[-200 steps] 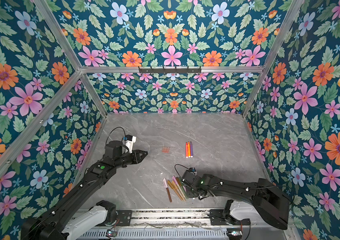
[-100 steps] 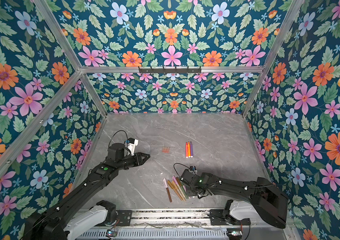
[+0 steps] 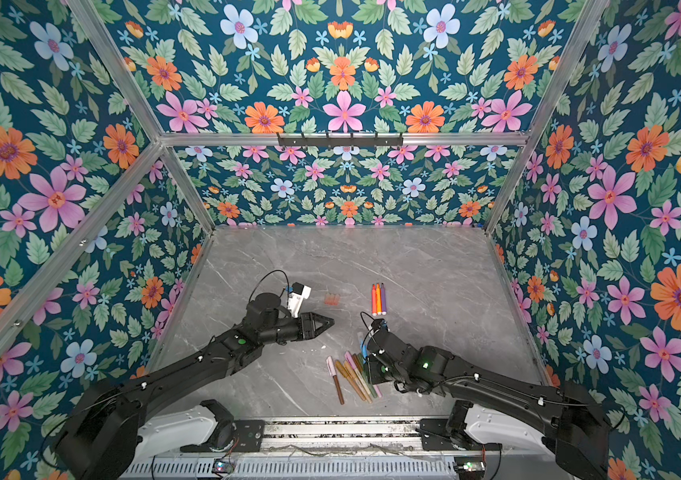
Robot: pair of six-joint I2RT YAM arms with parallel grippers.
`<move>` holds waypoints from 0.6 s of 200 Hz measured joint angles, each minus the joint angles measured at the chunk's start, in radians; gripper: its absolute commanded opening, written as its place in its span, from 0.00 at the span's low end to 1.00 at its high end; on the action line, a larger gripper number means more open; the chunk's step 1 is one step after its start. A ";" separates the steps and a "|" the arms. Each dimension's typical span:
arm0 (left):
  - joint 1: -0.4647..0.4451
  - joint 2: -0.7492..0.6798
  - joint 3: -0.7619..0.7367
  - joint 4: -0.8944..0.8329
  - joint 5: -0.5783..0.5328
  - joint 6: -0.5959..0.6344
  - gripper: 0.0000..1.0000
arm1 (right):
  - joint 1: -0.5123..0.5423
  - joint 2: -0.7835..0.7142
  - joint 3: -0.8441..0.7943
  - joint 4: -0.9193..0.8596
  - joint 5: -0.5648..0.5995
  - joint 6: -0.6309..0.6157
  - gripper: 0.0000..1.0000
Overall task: Open the pen caps
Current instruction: 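Close the right gripper on the blue highlighter and lift it toward the left gripper, then grasp the highlighter's clear cap with the left gripper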
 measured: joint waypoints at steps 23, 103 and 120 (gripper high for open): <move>-0.047 0.053 0.009 0.067 -0.012 -0.030 0.42 | 0.000 -0.014 0.006 0.021 -0.025 -0.003 0.11; -0.132 0.164 0.037 0.203 -0.028 -0.099 0.41 | -0.005 -0.016 0.021 0.045 -0.042 -0.006 0.12; -0.136 0.171 0.041 0.212 -0.028 -0.100 0.41 | -0.009 -0.017 0.024 0.046 -0.043 -0.009 0.12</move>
